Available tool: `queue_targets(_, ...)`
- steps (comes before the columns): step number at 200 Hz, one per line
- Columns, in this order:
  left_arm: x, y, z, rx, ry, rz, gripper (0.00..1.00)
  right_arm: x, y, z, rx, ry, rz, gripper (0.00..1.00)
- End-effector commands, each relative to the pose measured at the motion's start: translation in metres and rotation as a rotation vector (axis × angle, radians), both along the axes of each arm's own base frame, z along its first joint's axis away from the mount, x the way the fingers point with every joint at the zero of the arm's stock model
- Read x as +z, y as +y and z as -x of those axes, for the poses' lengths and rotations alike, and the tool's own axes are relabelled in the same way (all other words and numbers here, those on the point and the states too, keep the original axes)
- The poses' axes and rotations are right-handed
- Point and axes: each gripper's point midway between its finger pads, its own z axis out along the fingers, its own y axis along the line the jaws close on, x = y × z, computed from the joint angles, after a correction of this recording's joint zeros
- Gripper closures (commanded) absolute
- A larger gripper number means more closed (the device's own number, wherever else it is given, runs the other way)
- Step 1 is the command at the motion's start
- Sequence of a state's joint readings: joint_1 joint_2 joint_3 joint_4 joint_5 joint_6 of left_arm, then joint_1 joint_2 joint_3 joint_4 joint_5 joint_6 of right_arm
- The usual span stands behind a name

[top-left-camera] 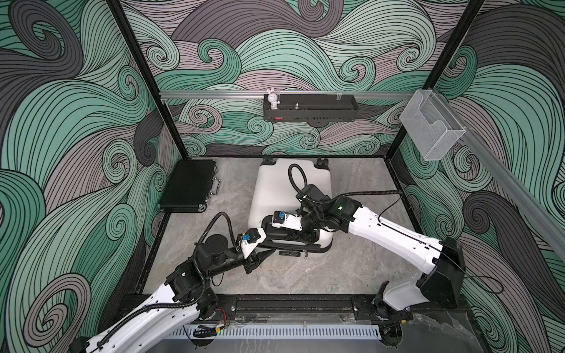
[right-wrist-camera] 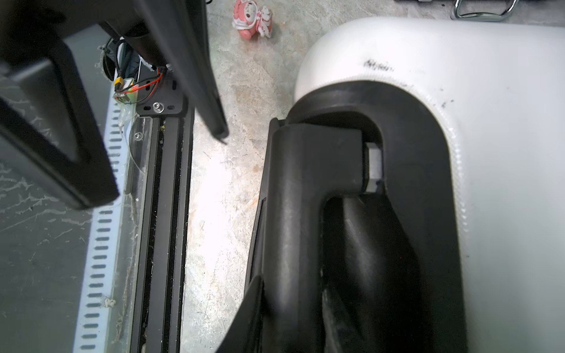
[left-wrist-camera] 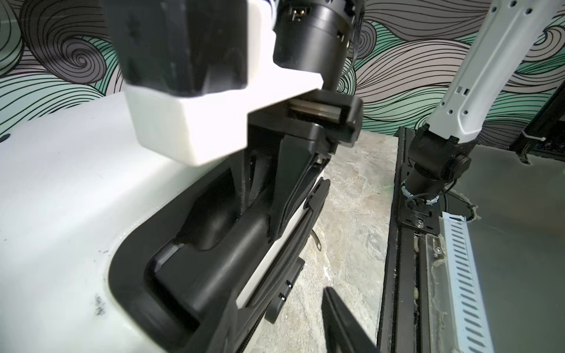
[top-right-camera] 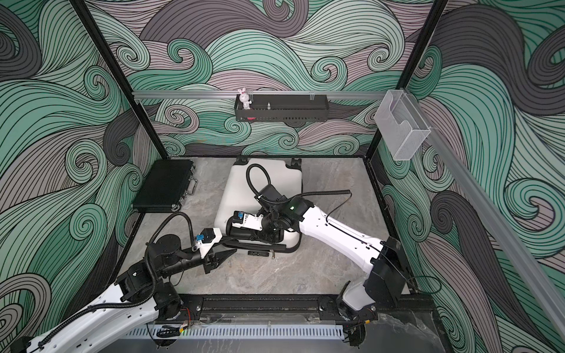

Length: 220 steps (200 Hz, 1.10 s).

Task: Open the suitcase zippers
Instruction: Place the suitcase at the center of the board, then pick up the suitcase from the center of the board.

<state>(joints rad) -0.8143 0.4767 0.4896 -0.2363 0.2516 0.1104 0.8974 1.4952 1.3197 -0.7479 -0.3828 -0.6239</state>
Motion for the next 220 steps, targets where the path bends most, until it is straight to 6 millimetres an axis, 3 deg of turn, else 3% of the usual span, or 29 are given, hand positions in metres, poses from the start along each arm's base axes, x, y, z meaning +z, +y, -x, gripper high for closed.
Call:
queue_targets(1, 0.007, 0.004, -0.003, 0.014, -0.011, -0.078, 0.45, 0.014, 0.007, 0.004, 0.118, -0.114, -0.076, 0.66)
queue_targets(19, 0.010, 0.006, -0.014, 0.072, 0.041, -0.126, 0.38, 0.021, 0.002, 0.004, 0.082, -0.127, -0.099, 0.49)
queue_targets(36, 0.010, 0.003, -0.016, 0.063, 0.090, -0.194, 0.37, 0.032, -0.005, 0.007, 0.063, -0.136, -0.116, 0.37)
queue_targets(62, 0.013, -0.008, -0.005, -0.081, 0.105, -0.309, 0.34, 0.053, -0.020, 0.003, -0.060, -0.169, -0.172, 0.34)
queue_targets(94, 0.013, -0.019, -0.008, -0.184, 0.105, -0.443, 0.34, 0.070, -0.060, -0.022, -0.495, -0.139, -0.307, 0.29)
queue_targets(113, 0.010, -0.024, -0.015, -0.223, 0.113, -0.531, 0.34, 0.067, -0.087, -0.012, -0.625, -0.082, -0.356, 0.30)
queue_targets(165, 0.002, -0.042, -0.031, -0.301, 0.190, -0.678, 0.35, 0.054, -0.141, 0.019, -0.766, -0.056, -0.515, 0.28)
queue_targets(192, 0.001, -0.052, -0.029, -0.355, 0.201, -0.687, 0.36, 0.044, -0.160, 0.023, -0.815, -0.074, -0.505, 0.26)
queue_targets(220, -0.004, -0.065, -0.026, -0.385, 0.206, -0.694, 0.38, 0.034, -0.165, 0.026, -0.821, -0.069, -0.452, 0.27)
